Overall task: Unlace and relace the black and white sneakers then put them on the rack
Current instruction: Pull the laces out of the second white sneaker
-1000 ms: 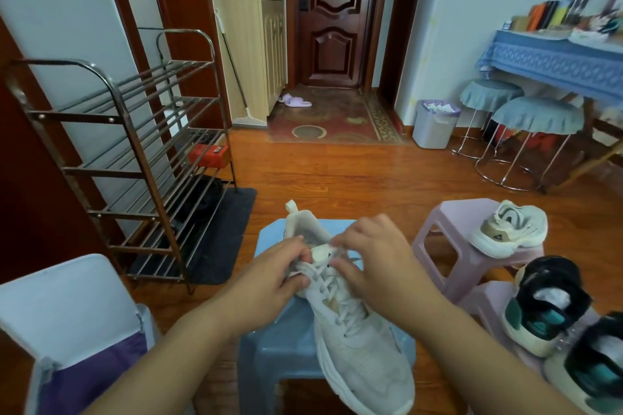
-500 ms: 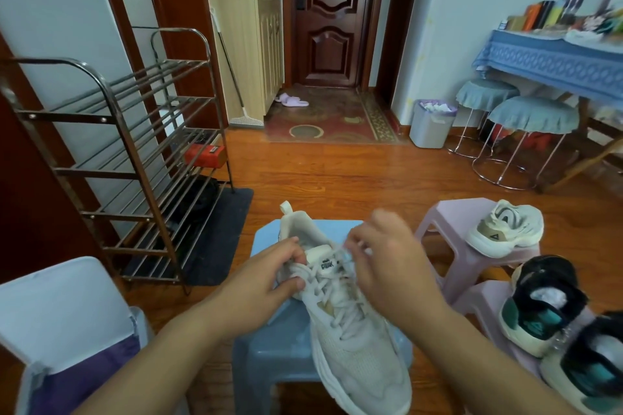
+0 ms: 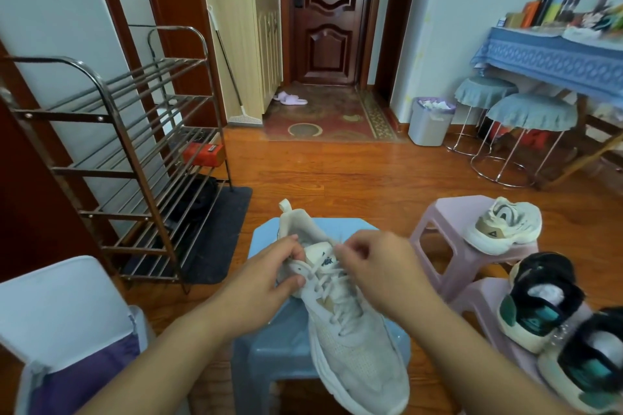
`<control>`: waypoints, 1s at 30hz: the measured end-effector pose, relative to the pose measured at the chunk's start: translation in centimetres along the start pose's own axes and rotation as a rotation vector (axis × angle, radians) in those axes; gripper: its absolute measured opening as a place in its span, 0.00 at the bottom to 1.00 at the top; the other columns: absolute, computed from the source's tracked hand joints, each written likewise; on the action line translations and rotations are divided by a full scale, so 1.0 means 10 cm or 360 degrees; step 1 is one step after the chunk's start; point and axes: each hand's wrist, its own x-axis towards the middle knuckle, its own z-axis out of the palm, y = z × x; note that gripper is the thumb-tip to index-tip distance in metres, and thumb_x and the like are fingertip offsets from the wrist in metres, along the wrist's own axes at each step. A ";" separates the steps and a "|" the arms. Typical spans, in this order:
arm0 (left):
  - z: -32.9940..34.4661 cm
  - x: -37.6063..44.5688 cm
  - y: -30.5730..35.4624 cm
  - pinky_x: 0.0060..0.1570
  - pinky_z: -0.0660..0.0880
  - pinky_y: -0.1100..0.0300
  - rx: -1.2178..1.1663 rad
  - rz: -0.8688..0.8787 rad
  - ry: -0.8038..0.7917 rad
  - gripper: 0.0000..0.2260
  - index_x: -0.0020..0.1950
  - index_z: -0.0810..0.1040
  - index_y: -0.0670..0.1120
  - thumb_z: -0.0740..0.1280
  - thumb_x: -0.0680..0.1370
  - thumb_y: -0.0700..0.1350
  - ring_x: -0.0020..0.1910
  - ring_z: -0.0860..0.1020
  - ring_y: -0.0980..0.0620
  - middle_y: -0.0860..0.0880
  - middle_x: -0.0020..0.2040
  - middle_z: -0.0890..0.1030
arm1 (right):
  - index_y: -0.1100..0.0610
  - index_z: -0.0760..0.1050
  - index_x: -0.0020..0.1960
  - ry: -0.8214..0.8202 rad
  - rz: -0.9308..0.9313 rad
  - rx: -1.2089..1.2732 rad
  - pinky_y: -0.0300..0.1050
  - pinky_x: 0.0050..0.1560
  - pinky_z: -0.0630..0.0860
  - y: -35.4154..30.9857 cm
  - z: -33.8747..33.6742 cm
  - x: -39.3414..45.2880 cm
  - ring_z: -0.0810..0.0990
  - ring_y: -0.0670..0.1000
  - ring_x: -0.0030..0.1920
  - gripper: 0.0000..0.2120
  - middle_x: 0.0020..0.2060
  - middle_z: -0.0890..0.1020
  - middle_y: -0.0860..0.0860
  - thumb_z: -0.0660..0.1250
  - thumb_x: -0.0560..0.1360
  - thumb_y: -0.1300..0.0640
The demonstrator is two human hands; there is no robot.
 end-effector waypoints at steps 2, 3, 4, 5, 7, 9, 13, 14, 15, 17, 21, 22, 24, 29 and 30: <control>0.01 -0.01 0.01 0.64 0.73 0.49 -0.0008 0.0001 0.0014 0.08 0.50 0.70 0.56 0.69 0.81 0.46 0.69 0.71 0.59 0.58 0.58 0.79 | 0.51 0.82 0.41 -0.0198 0.0140 0.0144 0.40 0.35 0.72 -0.10 0.15 -0.07 0.79 0.43 0.34 0.12 0.31 0.81 0.46 0.70 0.76 0.44; 0.01 -0.01 0.01 0.62 0.74 0.48 -0.0011 -0.0008 0.0016 0.08 0.50 0.70 0.56 0.69 0.81 0.46 0.66 0.73 0.55 0.57 0.57 0.79 | 0.50 0.82 0.42 -0.0189 0.0180 0.0216 0.38 0.33 0.70 -0.13 0.21 -0.07 0.77 0.42 0.32 0.11 0.30 0.80 0.45 0.71 0.75 0.44; 0.02 -0.01 0.02 0.61 0.75 0.48 -0.0011 -0.0018 0.0019 0.08 0.50 0.71 0.56 0.69 0.80 0.46 0.64 0.74 0.52 0.56 0.57 0.80 | 0.50 0.83 0.44 -0.0149 0.0209 0.0316 0.36 0.32 0.67 -0.15 0.26 -0.06 0.76 0.41 0.30 0.09 0.29 0.79 0.44 0.73 0.74 0.45; 0.02 -0.01 0.02 0.60 0.76 0.47 -0.0007 -0.0020 0.0025 0.08 0.50 0.71 0.56 0.69 0.80 0.46 0.63 0.75 0.51 0.55 0.56 0.79 | 0.50 0.83 0.46 -0.0109 0.0230 0.0421 0.34 0.31 0.66 -0.16 0.29 -0.04 0.75 0.40 0.29 0.08 0.29 0.77 0.43 0.74 0.74 0.46; 0.04 -0.01 0.00 0.56 0.77 0.45 0.0014 0.0000 0.0040 0.07 0.51 0.71 0.56 0.69 0.81 0.48 0.56 0.77 0.52 0.55 0.53 0.79 | 0.49 0.82 0.45 -0.0112 0.0212 0.0462 0.33 0.29 0.66 -0.15 0.33 -0.03 0.74 0.40 0.26 0.06 0.30 0.76 0.43 0.75 0.73 0.48; 0.03 0.00 -0.01 0.55 0.77 0.46 0.0051 0.0006 0.0045 0.06 0.51 0.72 0.56 0.69 0.81 0.49 0.53 0.77 0.55 0.57 0.51 0.79 | 0.47 0.79 0.42 -0.0180 0.0127 0.0325 0.32 0.29 0.65 -0.13 0.34 -0.05 0.75 0.41 0.28 0.06 0.32 0.76 0.43 0.76 0.72 0.50; -0.05 0.00 -0.06 0.58 0.75 0.48 0.0069 0.0056 0.0025 0.09 0.49 0.73 0.57 0.71 0.79 0.46 0.55 0.76 0.56 0.58 0.52 0.78 | 0.47 0.79 0.36 -0.0136 -0.0089 0.0118 0.33 0.36 0.67 0.01 0.22 -0.03 0.74 0.42 0.36 0.09 0.36 0.76 0.44 0.76 0.73 0.53; -0.06 0.00 -0.07 0.58 0.74 0.49 0.0067 0.0072 0.0028 0.09 0.48 0.73 0.58 0.72 0.79 0.46 0.56 0.75 0.56 0.58 0.52 0.78 | 0.48 0.79 0.37 -0.0098 -0.0107 0.0102 0.34 0.37 0.66 0.05 0.17 0.00 0.74 0.42 0.37 0.09 0.37 0.76 0.45 0.75 0.73 0.53; -0.07 0.00 -0.08 0.59 0.74 0.50 0.0059 0.0086 0.0038 0.10 0.48 0.73 0.58 0.72 0.79 0.45 0.58 0.75 0.56 0.58 0.53 0.78 | 0.47 0.79 0.37 -0.0066 -0.0124 0.0093 0.36 0.39 0.66 0.10 0.12 0.02 0.74 0.43 0.38 0.08 0.37 0.76 0.45 0.75 0.73 0.53; -0.05 0.01 -0.08 0.59 0.74 0.52 0.0037 0.0099 0.0056 0.10 0.48 0.74 0.58 0.72 0.78 0.44 0.59 0.75 0.56 0.58 0.54 0.78 | 0.45 0.81 0.39 -0.0058 -0.0186 0.0109 0.39 0.42 0.69 0.17 0.08 0.05 0.75 0.43 0.40 0.06 0.38 0.77 0.45 0.75 0.74 0.53; -0.01 0.04 -0.04 0.59 0.73 0.55 -0.0004 0.0113 0.0072 0.08 0.49 0.76 0.54 0.72 0.78 0.43 0.58 0.76 0.55 0.56 0.54 0.79 | 0.44 0.85 0.47 -0.0179 -0.0279 0.0129 0.32 0.41 0.67 0.08 0.16 -0.03 0.75 0.41 0.43 0.03 0.42 0.77 0.43 0.73 0.75 0.47; 0.00 0.04 -0.03 0.59 0.73 0.56 -0.0012 0.0114 0.0076 0.07 0.50 0.77 0.53 0.72 0.78 0.43 0.59 0.76 0.55 0.56 0.54 0.79 | 0.45 0.84 0.45 -0.0169 -0.0243 0.0149 0.33 0.39 0.66 0.03 0.19 -0.05 0.75 0.41 0.41 0.05 0.41 0.76 0.44 0.73 0.74 0.45; 0.01 0.04 -0.01 0.57 0.72 0.62 -0.0018 0.0141 0.0086 0.05 0.51 0.79 0.52 0.73 0.78 0.44 0.59 0.75 0.55 0.57 0.54 0.79 | 0.47 0.82 0.38 -0.0117 -0.0098 0.0239 0.35 0.36 0.65 -0.05 0.27 -0.06 0.75 0.42 0.36 0.11 0.34 0.76 0.43 0.74 0.72 0.42; 0.05 0.04 0.00 0.57 0.66 0.73 0.0009 0.0193 0.0076 0.09 0.54 0.81 0.51 0.75 0.76 0.42 0.62 0.73 0.59 0.61 0.58 0.79 | 0.55 0.82 0.36 -0.0086 0.0484 0.0908 0.44 0.34 0.75 -0.11 0.43 -0.03 0.76 0.48 0.30 0.10 0.25 0.78 0.46 0.76 0.72 0.52; 0.04 0.04 -0.01 0.58 0.65 0.74 0.0011 0.0186 0.0070 0.08 0.53 0.81 0.53 0.75 0.76 0.43 0.63 0.73 0.60 0.62 0.58 0.79 | 0.56 0.82 0.37 -0.0136 0.0527 0.1126 0.43 0.32 0.74 -0.12 0.40 -0.06 0.75 0.48 0.30 0.07 0.26 0.78 0.47 0.76 0.73 0.56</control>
